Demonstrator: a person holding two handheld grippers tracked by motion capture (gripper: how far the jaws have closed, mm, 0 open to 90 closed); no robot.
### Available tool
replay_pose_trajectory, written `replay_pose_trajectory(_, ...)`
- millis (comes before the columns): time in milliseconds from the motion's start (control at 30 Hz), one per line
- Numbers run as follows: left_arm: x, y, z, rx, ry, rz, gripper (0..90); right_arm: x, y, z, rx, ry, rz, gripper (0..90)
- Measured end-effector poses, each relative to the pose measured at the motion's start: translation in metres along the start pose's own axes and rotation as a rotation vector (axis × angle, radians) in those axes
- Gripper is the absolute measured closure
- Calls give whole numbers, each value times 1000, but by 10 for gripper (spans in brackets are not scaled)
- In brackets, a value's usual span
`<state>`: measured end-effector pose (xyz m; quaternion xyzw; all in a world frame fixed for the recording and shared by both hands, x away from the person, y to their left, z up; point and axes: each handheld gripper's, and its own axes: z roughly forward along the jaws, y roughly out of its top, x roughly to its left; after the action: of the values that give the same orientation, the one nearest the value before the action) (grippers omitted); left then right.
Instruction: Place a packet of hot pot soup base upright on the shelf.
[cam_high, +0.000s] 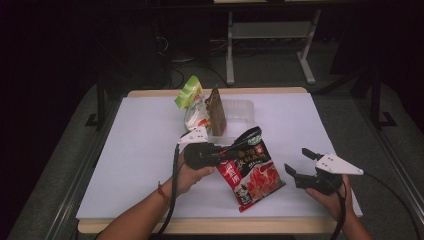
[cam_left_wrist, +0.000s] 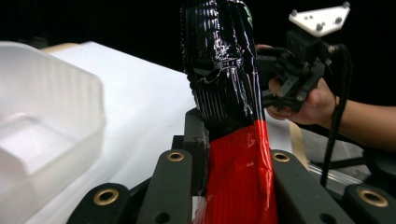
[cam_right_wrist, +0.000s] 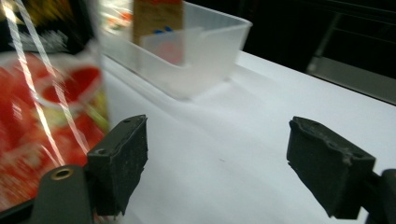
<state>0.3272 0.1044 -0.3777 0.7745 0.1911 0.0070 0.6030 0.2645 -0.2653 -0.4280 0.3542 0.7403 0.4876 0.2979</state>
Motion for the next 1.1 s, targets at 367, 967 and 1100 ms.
replay_pose_trajectory(367, -4, 10, -13, -19, 91, 4, 786, -1, -4, 8, 49, -3, -1, 184)
replay_pose_trajectory(967, 0, 71, -29, -76, 258, 30, 785, -4, -8, 9, 74, -15, 14, 183)
replay_pose_trajectory(1100, 4, 87, -30, -86, 313, 35, 784, -4, -9, 9, 79, -18, 21, 185)
